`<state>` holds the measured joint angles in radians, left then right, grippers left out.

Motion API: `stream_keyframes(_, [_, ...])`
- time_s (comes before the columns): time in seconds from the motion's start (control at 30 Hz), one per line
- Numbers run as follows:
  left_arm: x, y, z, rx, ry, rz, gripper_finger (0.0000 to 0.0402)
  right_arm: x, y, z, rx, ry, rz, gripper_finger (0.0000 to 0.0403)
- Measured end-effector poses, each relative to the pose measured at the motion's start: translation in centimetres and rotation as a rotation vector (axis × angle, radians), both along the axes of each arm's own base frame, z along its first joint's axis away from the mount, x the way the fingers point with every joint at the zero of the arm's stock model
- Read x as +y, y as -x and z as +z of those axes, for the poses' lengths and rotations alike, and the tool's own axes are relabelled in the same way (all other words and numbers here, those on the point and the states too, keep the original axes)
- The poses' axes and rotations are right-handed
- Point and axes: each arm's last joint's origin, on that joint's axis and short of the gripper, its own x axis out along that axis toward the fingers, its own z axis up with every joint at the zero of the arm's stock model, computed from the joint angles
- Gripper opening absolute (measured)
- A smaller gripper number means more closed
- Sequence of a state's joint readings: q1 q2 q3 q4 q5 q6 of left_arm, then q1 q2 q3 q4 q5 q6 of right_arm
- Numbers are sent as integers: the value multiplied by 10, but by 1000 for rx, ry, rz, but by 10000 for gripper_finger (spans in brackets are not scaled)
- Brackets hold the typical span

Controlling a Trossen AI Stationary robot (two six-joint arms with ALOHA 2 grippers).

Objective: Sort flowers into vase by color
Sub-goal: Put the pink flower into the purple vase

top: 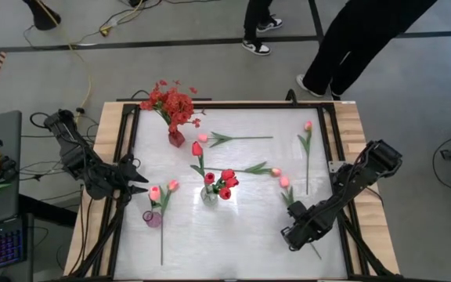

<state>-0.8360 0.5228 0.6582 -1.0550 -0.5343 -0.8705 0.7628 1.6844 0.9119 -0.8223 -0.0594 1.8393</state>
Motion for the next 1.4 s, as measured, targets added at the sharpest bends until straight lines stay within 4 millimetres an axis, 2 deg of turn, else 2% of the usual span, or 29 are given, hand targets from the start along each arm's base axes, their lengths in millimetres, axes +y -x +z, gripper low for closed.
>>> stream_keyframes(0.23, [0, 0, 0, 1, -1, -4, 142, -4, 2, 9, -45, 53, -13, 16])
stream_keyframes(0.5, [-2, -2, 2, -32, -23, -43, 142, -11, 9, 51, -138, 97, -47, 16])
stream_keyframes(0.73, [-7, -6, 8, -106, -30, -110, 142, -16, 11, 87, -333, 160, -71, 16])
stream_keyframes(0.93, [-11, -10, 14, -172, -36, -159, 142, -21, 9, 108, -503, 233, -47, 16])
stream_keyframes(1.2, [-6, -6, 19, -231, -39, -168, 142, -19, -3, 138, -766, 422, 54, 17])
stream_keyframes(1.4, [4, 2, 24, -289, 14, -148, 142, -7, -22, 162, -1034, 644, 202, 17])
